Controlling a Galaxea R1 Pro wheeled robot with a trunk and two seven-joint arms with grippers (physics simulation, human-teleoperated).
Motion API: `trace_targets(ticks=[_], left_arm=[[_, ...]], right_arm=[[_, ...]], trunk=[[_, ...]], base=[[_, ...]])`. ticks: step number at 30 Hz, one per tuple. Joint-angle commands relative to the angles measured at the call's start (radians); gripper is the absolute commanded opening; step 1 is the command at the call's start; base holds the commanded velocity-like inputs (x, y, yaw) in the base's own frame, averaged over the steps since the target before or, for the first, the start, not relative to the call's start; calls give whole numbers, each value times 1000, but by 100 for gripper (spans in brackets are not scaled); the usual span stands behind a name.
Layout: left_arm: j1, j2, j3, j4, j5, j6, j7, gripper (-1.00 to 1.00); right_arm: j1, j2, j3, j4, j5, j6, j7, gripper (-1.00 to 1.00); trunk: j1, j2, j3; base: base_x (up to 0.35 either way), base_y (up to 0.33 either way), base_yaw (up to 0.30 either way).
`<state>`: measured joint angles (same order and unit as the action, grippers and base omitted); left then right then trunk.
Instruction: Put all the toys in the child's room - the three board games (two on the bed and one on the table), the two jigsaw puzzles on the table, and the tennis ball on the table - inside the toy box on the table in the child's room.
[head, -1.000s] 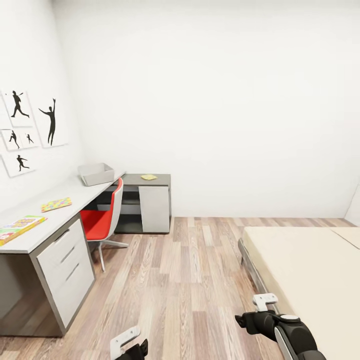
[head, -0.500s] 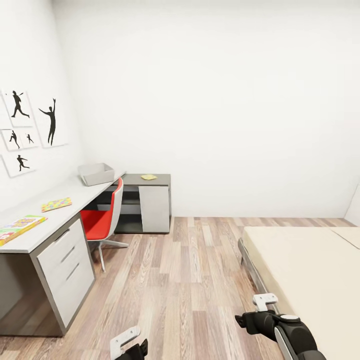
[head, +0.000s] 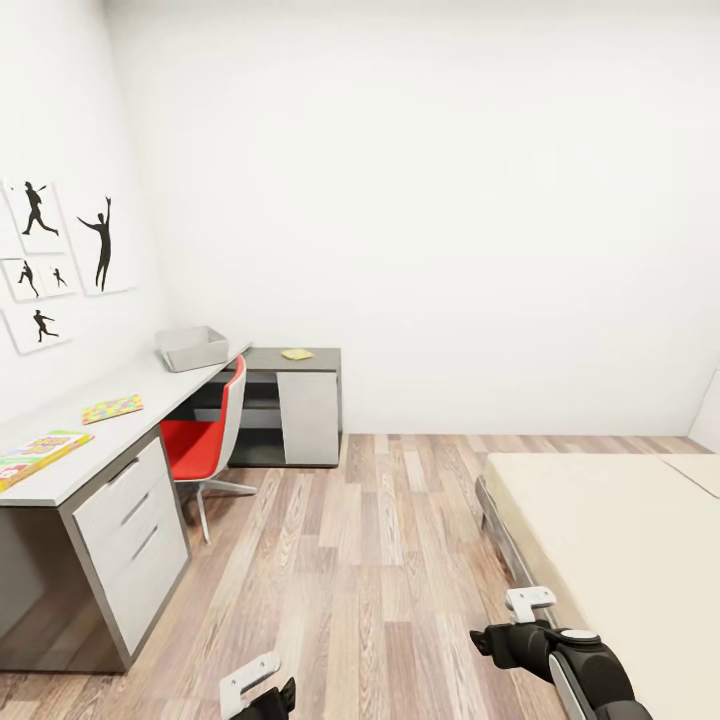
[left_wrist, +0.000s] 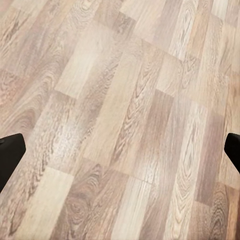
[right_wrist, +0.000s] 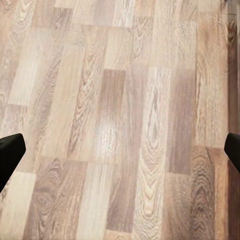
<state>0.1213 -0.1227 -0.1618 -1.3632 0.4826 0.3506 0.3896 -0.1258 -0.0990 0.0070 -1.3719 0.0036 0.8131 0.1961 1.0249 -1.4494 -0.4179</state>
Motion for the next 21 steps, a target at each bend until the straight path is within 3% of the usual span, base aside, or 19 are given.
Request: trace_targets(ticks=[1,21], left_arm=[[0,0,-1,-2,10,2,8,100],[0,0,-1,-2,7,2,9,100]], right_arm=[[0,-1,1,-1,0,4,2,100],[-1,-1,1,-1,1,4,2,100]], trunk=[[0,-1,-1],[0,-1,-1]], base=[[0,-95,0],[0,-224,0]])
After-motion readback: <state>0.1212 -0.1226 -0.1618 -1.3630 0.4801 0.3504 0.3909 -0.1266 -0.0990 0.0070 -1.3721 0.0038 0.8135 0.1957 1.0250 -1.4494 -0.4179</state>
